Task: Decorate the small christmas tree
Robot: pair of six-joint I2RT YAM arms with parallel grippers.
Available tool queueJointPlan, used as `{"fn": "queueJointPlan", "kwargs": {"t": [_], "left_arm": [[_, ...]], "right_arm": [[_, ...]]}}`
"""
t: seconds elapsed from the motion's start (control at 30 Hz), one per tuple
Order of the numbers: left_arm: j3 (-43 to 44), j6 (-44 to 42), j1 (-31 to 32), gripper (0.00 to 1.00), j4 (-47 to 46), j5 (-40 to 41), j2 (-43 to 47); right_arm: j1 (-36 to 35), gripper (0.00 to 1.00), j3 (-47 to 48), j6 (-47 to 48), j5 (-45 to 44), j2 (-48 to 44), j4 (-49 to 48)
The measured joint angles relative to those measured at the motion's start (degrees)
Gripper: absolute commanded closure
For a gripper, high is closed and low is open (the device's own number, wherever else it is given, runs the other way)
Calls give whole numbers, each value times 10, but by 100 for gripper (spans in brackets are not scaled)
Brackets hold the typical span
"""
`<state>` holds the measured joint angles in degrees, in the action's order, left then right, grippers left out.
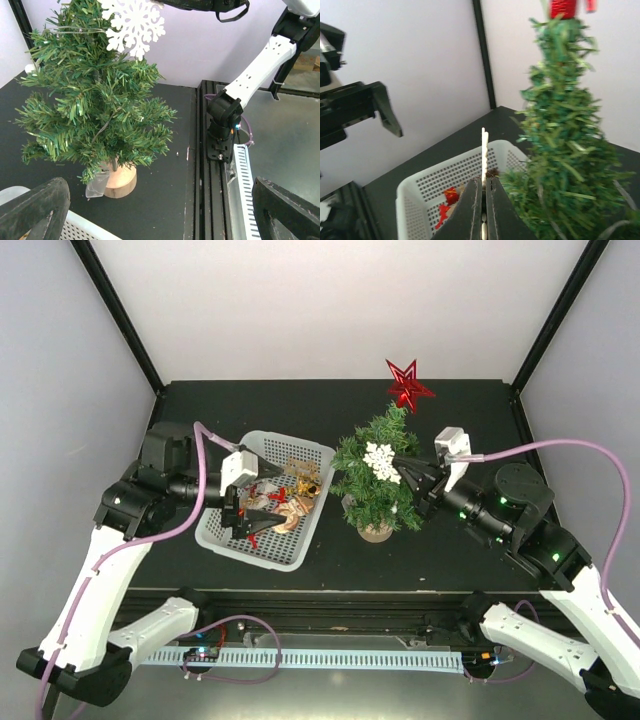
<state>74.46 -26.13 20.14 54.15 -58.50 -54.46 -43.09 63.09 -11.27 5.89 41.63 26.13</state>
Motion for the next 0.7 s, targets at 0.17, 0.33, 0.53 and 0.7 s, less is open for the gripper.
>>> {"fn": "queueJointPlan", "kwargs": {"t": [0.17, 0.33, 0.53, 0.7], "left_arm": [[-24, 0, -3, 1, -8, -6, 18], [-35, -7, -6, 1, -8, -16, 24], [-39, -15, -9, 1, -6, -32, 27], [-54, -17, -12, 1, -7, -38, 41]], "right_arm": [[0, 99, 1, 11, 69, 3, 2], [-2, 99, -2, 26, 133, 5, 23], [-3, 99, -36, 35, 124, -11, 40], [-3, 99, -66, 30, 37, -83, 37]]}}
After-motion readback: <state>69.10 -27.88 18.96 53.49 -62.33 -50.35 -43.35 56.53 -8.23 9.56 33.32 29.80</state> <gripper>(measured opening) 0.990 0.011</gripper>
